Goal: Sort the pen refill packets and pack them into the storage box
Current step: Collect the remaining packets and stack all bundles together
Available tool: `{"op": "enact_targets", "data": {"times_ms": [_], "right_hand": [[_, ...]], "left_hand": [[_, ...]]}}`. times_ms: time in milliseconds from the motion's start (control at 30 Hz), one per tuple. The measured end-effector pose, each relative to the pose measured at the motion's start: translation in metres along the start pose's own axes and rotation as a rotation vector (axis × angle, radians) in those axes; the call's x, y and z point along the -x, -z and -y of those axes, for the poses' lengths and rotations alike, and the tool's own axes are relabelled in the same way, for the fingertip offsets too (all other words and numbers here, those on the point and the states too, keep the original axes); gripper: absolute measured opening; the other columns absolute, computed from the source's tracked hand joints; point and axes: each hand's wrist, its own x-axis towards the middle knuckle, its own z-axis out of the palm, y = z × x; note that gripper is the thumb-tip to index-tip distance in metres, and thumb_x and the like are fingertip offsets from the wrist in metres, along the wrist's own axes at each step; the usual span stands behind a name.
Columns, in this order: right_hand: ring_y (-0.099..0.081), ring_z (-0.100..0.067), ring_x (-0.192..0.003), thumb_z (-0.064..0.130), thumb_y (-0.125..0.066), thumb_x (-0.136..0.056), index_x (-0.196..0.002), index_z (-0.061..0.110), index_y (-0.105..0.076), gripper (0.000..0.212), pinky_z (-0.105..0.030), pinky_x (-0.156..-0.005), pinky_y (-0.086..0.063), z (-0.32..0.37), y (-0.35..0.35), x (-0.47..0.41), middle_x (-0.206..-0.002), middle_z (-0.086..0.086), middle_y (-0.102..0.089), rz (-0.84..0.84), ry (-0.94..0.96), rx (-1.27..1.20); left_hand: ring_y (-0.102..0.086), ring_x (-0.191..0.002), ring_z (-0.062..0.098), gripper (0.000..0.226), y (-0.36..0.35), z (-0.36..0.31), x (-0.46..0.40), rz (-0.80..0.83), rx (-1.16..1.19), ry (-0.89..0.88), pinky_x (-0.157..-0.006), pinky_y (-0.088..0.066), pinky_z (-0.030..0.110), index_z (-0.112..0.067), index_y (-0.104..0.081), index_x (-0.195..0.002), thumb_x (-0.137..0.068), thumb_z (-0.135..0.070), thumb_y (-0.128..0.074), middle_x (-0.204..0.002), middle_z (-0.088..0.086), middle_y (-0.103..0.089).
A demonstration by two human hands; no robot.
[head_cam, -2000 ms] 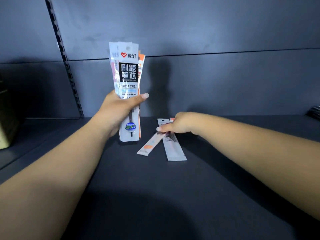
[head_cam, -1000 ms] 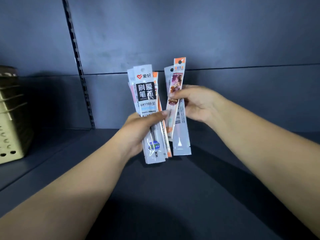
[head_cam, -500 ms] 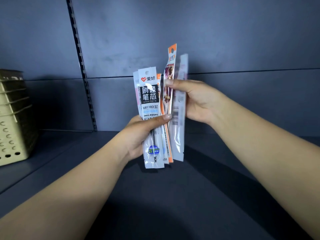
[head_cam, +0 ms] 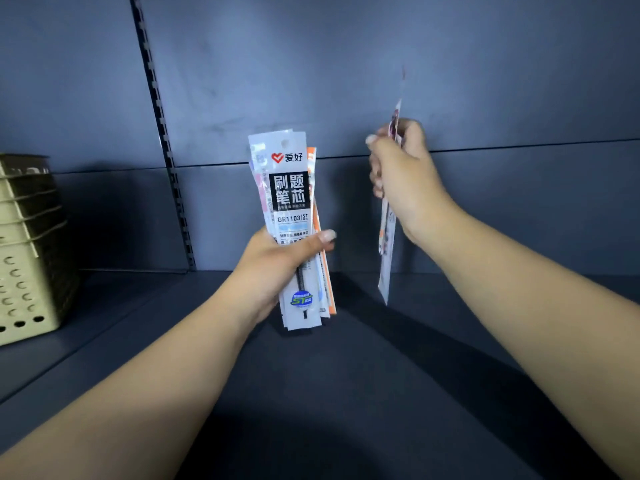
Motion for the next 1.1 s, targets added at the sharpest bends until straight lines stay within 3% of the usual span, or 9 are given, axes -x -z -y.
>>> {"op": "enact_targets", "data": {"times_ms": [167, 333, 500, 633, 767, 867, 933, 1000, 1100], "right_hand": [[-0.040, -0.010, -0.061, 0.034, -0.053, -0.086, -0.078, 0.026, -0.040, 0.018, -0.025, -0.061, -0.035, -0.024, 0.011, 0.007, -0.069, 0.003, -0.042, 0.136, -0.166, 0.107], [-0.046, -0.014, -0.060, 0.044, -0.053, -0.085, -0.077, 0.020, -0.048, 0.026, -0.028, -0.067, -0.041, -0.028, 0.021, 0.004, -0.064, 0.000, -0.050, 0.142, -0.260, 0.010], [-0.051, -0.011, -0.058, 0.030, -0.067, -0.079, -0.072, 0.019, -0.055, 0.017, -0.028, -0.068, -0.049, -0.032, 0.028, 0.006, -0.063, 0.002, -0.053, 0.173, -0.231, 0.017], [-0.053, -0.009, -0.047, 0.020, -0.072, -0.075, -0.072, 0.014, -0.055, 0.018, -0.024, -0.060, -0.055, -0.032, 0.034, 0.008, -0.058, 0.000, -0.051, 0.098, -0.327, -0.081], [-0.054, -0.011, -0.043, 0.017, -0.068, -0.079, -0.070, 0.012, -0.050, 0.022, -0.029, -0.060, -0.059, -0.021, 0.019, 0.008, -0.056, -0.004, -0.048, 0.034, -0.407, -0.349], [-0.057, -0.015, -0.056, 0.022, -0.064, -0.083, -0.071, 0.016, -0.053, 0.018, -0.033, -0.067, -0.056, -0.013, -0.001, 0.013, -0.062, -0.002, -0.055, 0.086, -0.351, -0.289], [-0.060, -0.016, -0.059, 0.026, -0.058, -0.087, -0.073, 0.017, -0.056, 0.017, -0.030, -0.063, -0.055, -0.013, -0.013, 0.019, -0.066, -0.002, -0.062, 0.147, -0.324, -0.252], [-0.062, -0.017, -0.060, 0.032, -0.051, -0.090, -0.075, 0.015, -0.059, 0.024, -0.030, -0.063, -0.055, -0.014, -0.020, 0.024, -0.068, -0.003, -0.065, 0.184, -0.347, -0.274], [-0.064, -0.024, -0.070, 0.047, -0.040, -0.091, -0.083, 0.011, -0.064, 0.044, -0.039, -0.077, -0.054, -0.013, -0.016, 0.023, -0.077, -0.009, -0.067, 0.258, -0.474, -0.389]], "left_hand": [[-0.071, -0.086, 0.015, 0.020, 0.003, 0.003, 0.000, 0.000, -0.042, -0.006, -0.075, -0.056, 0.027, -0.011, -0.063, -0.093, -0.074, -0.014, -0.070, -0.092, 0.006, -0.072], [-0.070, -0.070, 0.006, 0.015, 0.005, 0.006, -0.001, 0.000, -0.023, 0.016, -0.061, -0.054, 0.019, -0.012, -0.061, -0.090, -0.076, -0.011, -0.068, -0.084, 0.001, -0.071], [-0.070, -0.067, 0.007, 0.016, 0.006, 0.008, -0.002, 0.006, -0.001, 0.051, -0.059, -0.055, 0.020, -0.014, -0.059, -0.089, -0.075, -0.011, -0.069, -0.083, 0.001, -0.070], [-0.071, -0.069, 0.009, 0.017, 0.005, 0.008, 0.000, 0.016, 0.003, 0.065, -0.060, -0.055, 0.022, -0.014, -0.060, -0.090, -0.076, -0.011, -0.069, -0.081, -0.001, -0.071], [-0.071, -0.069, 0.013, 0.017, -0.005, 0.005, 0.005, 0.050, 0.119, 0.081, -0.063, -0.058, 0.026, -0.007, -0.061, -0.092, -0.075, -0.007, -0.066, -0.073, 0.001, -0.073], [-0.070, -0.074, 0.017, 0.033, -0.014, 0.000, 0.008, 0.117, 0.168, 0.043, -0.073, -0.059, 0.032, -0.006, -0.063, -0.095, -0.064, -0.014, -0.068, -0.082, 0.005, -0.073], [-0.070, -0.078, 0.017, 0.035, -0.017, -0.002, 0.011, 0.176, 0.155, 0.021, -0.076, -0.058, 0.032, -0.011, -0.066, -0.094, -0.060, -0.017, -0.068, -0.084, 0.002, -0.074], [-0.071, -0.078, 0.016, 0.036, -0.017, -0.001, 0.011, 0.192, 0.144, 0.034, -0.075, -0.058, 0.031, -0.014, -0.067, -0.094, -0.058, -0.016, -0.069, -0.083, 0.000, -0.075], [-0.071, -0.074, 0.014, 0.037, -0.012, 0.002, 0.008, 0.165, 0.126, 0.061, -0.070, -0.058, 0.030, -0.016, -0.067, -0.092, -0.055, -0.017, -0.071, -0.079, -0.002, -0.075]]}}
